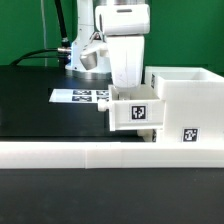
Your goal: Assemble drawer
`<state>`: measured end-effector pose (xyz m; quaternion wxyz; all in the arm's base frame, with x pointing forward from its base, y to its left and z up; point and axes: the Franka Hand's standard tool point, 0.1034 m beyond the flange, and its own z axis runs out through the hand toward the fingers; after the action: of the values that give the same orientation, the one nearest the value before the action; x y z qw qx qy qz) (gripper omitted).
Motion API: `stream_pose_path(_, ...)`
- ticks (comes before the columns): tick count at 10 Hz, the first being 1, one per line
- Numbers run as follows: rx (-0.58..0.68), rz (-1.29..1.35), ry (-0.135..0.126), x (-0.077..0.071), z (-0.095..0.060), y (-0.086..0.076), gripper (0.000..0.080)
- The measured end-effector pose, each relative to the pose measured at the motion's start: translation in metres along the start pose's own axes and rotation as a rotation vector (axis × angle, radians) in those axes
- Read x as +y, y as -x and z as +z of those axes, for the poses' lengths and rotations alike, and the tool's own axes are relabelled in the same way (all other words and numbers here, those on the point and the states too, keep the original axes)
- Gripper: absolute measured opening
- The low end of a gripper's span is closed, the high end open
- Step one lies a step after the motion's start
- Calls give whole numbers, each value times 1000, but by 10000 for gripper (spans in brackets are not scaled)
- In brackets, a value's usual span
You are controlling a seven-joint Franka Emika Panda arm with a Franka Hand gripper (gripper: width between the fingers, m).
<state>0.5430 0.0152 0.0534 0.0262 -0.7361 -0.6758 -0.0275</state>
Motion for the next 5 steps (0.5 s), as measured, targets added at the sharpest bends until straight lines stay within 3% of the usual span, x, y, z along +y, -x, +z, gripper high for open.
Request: stream_pose_path(5,-10,-1,15,0,0,2,44)
